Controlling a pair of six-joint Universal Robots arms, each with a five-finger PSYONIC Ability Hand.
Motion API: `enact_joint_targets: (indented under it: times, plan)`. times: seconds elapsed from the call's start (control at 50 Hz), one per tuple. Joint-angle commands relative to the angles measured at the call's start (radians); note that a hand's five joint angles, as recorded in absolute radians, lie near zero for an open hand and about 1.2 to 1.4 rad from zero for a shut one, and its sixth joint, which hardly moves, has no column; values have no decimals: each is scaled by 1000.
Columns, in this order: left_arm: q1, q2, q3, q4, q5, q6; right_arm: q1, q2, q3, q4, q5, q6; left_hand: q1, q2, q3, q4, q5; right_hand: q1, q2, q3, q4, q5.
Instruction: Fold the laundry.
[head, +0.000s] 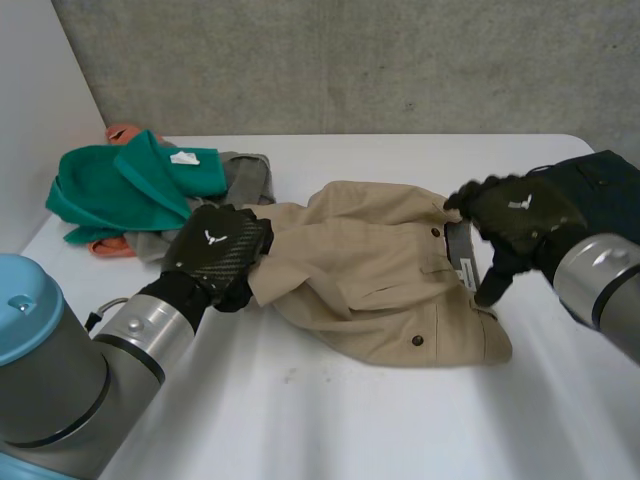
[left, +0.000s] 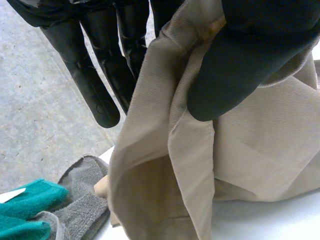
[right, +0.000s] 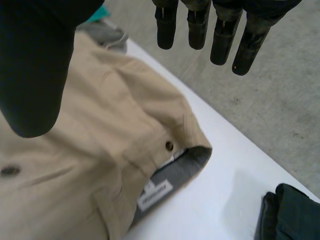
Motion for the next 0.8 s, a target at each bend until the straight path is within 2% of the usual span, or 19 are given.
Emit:
enact_joint_targets:
  times: [0.02,0.2,0.28,0.32,0.36,0.38,0.5,0.54,0.58,0.64,0.72,0.76,0.8]
  plan:
    - [12,40,-4,-16,-3,-1,-22,198,-149,77,-95,73,151,134,133,137,154,-24,-42,-38,-59,-63]
    - [12,64,-2,-14,-4,-8,-19,425,-283,165,-75,33,148,131,130,134,151,94,76,80,60,56]
    - [15,64,-2,-14,-6,-13,-19,484,-294,151,-29,13,151,134,133,137,154,282,264,268,247,244]
    - [18,64,-2,-14,-6,-11,-16,502,-298,130,2,11,154,137,135,140,157,516,498,502,482,478]
    - [18,64,-4,-16,-6,-13,-10,508,-298,116,13,10,157,139,138,143,160,862,844,848,827,824]
    - [18,63,-4,-17,-6,-13,-4,502,-297,107,20,10,160,142,141,146,163,1194,1176,1180,1159,1156]
    - [17,67,-8,-68,-6,-1,-16,412,-246,97,11,8,184,166,165,169,187,1197,1179,1183,1163,1159]
    - [17,72,-10,-103,-6,1,-16,296,-196,116,5,-25,186,169,168,172,189,1197,1179,1183,1163,1159]
    - [18,78,-10,-172,-6,1,-16,240,-167,130,2,-67,186,169,168,172,189,1197,1179,1183,1163,1159]
    - [21,77,-2,-290,-6,3,-14,145,-94,203,-1,-231,186,169,168,172,189,1197,1179,1183,1163,1159]
    - [39,64,16,-441,-3,4,-17,94,-12,318,16,-452,186,169,168,172,189,1197,1179,1183,1163,1159]
    - [43,49,27,-480,-6,4,-17,91,28,352,20,-550,184,166,165,169,187,1197,1179,1183,1163,1159]
    - [43,-4,50,-487,-7,9,-16,93,38,354,20,-576,184,166,165,169,187,1197,1179,1183,1163,1159]
